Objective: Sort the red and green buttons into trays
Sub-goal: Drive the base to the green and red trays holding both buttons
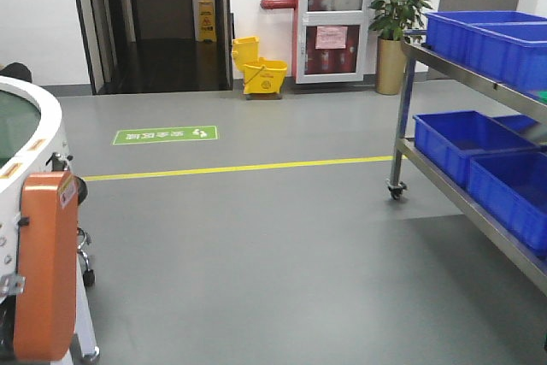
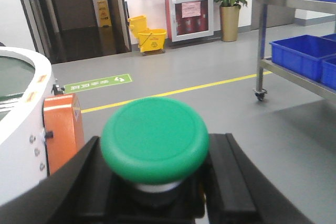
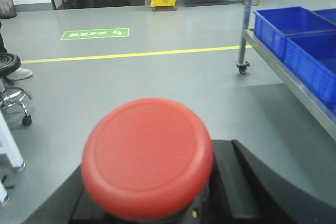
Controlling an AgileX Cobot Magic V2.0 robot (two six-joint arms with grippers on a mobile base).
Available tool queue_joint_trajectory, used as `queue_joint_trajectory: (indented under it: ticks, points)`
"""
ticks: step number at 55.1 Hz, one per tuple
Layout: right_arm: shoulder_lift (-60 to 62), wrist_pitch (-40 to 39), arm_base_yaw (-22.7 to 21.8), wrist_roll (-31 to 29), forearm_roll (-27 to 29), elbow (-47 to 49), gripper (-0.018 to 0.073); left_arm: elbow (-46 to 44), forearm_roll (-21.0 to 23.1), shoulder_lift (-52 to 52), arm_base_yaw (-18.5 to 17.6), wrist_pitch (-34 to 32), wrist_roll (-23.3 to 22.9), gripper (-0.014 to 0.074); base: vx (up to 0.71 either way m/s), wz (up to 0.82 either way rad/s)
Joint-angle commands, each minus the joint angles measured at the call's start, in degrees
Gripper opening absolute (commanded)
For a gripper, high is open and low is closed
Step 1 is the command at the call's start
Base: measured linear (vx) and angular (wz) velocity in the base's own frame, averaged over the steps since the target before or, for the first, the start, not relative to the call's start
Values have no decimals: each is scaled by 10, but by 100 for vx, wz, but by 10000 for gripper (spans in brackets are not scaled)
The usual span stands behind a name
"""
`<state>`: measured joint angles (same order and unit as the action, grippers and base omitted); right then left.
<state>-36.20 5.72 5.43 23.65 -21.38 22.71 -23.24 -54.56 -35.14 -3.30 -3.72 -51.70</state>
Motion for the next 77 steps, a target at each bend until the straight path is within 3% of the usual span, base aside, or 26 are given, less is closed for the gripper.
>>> queue_joint_trajectory:
  ticks: [1, 36, 77]
  points:
    - [1, -46, -4, -1, -7, 17, -3, -17, 5, 0, -2, -28, -5, 3, 62, 9]
    - [1, -46, -4, -1, -7, 17, -3, -17, 5, 0, -2, -28, -5, 3, 65, -2]
    - [1, -47, -4, -1, -7, 17, -3, -17, 5, 0, -2, -26, -5, 3, 60, -60]
